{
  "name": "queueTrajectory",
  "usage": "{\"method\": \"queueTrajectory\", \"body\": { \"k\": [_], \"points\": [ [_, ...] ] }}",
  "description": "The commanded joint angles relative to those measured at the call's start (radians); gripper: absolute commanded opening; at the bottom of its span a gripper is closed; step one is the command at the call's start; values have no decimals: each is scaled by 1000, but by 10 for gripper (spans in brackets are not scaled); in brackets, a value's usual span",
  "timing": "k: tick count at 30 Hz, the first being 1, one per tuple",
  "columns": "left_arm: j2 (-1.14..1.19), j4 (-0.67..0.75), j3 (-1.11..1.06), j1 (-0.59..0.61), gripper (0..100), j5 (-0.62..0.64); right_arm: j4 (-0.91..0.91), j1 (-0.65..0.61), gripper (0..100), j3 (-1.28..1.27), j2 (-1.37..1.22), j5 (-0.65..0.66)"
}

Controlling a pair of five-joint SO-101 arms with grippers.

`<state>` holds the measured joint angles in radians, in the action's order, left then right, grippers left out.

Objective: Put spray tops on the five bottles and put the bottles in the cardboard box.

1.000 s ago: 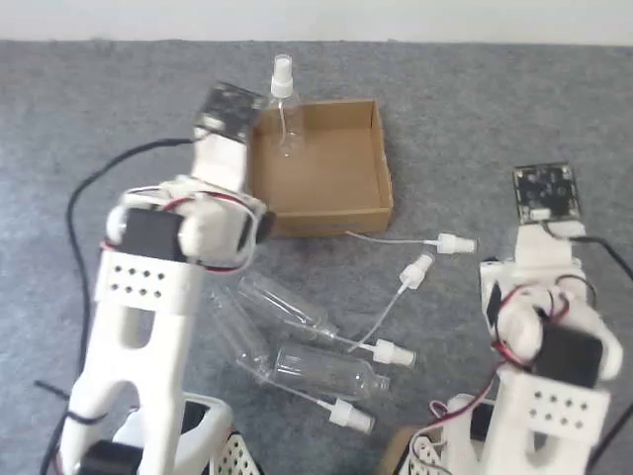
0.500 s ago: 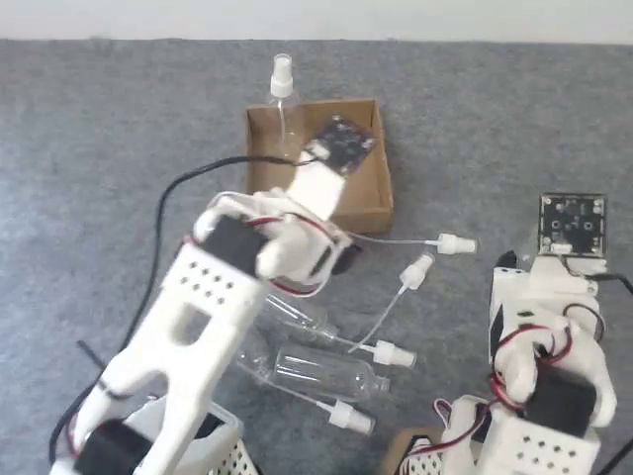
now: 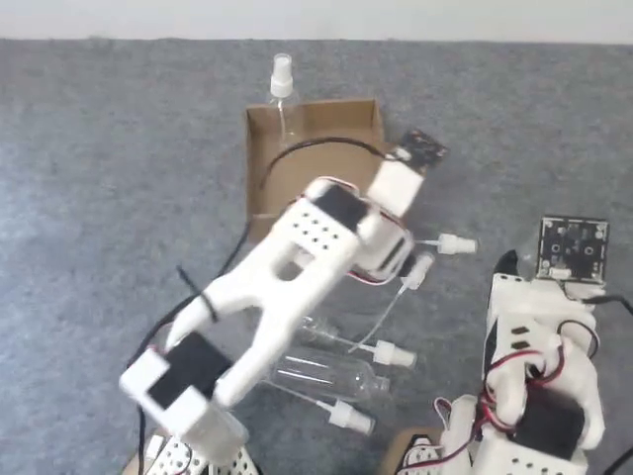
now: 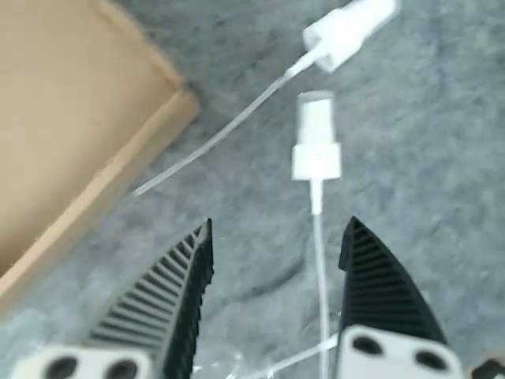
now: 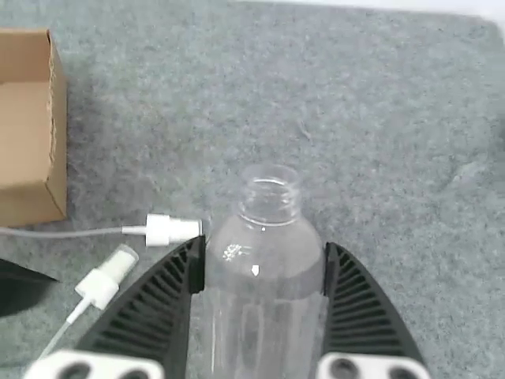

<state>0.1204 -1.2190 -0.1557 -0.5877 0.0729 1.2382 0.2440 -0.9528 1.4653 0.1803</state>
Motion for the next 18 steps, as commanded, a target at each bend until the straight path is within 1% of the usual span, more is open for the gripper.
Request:
{"method": "queueTrajectory", "body": {
  "k": [1, 7, 11, 18],
  "points": [
    [71, 20, 136, -38, 246, 61, -22, 12, 104, 5, 51, -17],
    [206, 20, 225, -86, 246, 80, -24, 12, 104, -15, 85, -17],
    [308, 18, 294, -89, 246, 80, -24, 12, 104, -21, 96, -17],
    [446, -52, 432, -106, 246, 80, -22, 12, 104, -21, 96, -17]
  ]
}}
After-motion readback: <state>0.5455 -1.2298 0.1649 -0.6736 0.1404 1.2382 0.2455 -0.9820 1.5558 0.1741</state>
